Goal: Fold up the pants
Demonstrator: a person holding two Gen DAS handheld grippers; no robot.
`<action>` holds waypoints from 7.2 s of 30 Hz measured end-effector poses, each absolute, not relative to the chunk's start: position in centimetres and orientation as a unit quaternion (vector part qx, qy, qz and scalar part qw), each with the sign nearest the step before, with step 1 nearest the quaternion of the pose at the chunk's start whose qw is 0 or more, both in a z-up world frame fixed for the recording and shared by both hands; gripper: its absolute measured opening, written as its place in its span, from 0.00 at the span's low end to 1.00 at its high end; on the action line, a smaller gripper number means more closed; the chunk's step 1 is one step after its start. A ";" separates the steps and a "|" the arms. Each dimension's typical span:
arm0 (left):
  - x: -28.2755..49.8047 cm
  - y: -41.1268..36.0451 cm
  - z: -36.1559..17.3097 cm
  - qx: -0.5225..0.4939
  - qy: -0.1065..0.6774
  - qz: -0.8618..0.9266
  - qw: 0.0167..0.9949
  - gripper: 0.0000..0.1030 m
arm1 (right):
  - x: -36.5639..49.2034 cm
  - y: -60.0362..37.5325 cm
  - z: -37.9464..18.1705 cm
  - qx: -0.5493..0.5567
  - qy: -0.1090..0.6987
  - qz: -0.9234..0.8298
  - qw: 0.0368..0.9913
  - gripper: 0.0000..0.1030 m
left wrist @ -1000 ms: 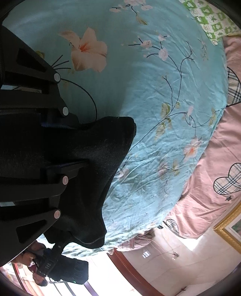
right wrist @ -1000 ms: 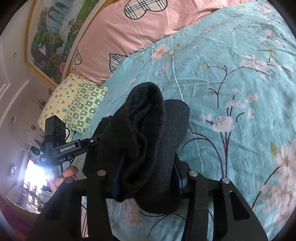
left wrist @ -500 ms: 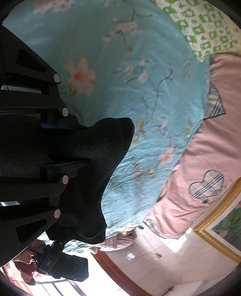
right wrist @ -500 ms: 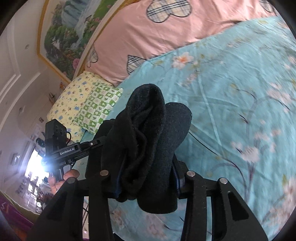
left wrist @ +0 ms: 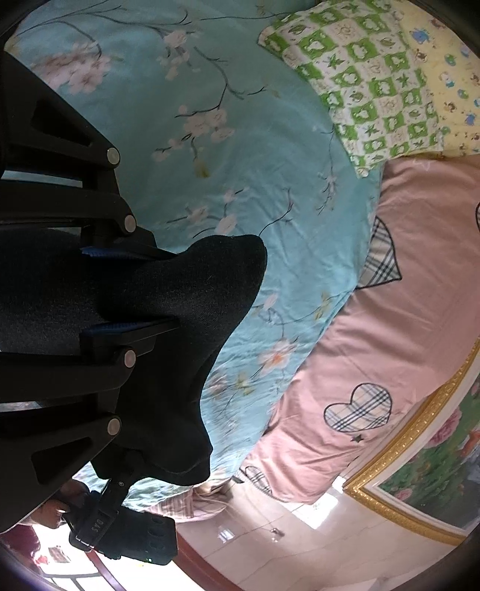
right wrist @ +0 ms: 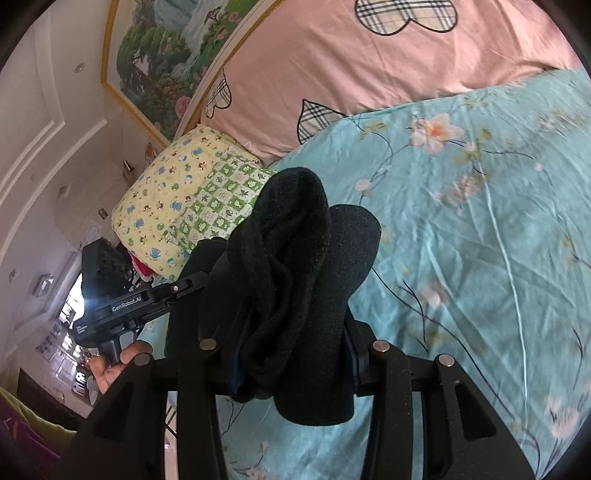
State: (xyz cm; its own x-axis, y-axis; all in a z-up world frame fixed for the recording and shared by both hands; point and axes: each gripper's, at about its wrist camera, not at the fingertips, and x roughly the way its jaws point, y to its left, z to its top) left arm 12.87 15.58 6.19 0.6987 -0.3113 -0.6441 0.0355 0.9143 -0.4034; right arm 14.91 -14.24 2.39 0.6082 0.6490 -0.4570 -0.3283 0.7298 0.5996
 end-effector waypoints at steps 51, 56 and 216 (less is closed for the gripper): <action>20.3 21.3 1.4 -0.184 0.384 -0.006 0.905 0.28 | 28.3 -9.2 -1.9 0.196 0.405 0.277 0.849 0.57; 20.9 21.4 -0.1 -0.179 0.390 0.002 0.903 0.41 | 28.4 -11.0 -3.4 0.190 0.406 0.256 0.857 0.68; 10.8 16.1 -0.1 -0.022 0.383 0.100 0.918 0.82 | 18.9 -5.5 -0.3 -0.020 0.331 0.262 0.906 0.99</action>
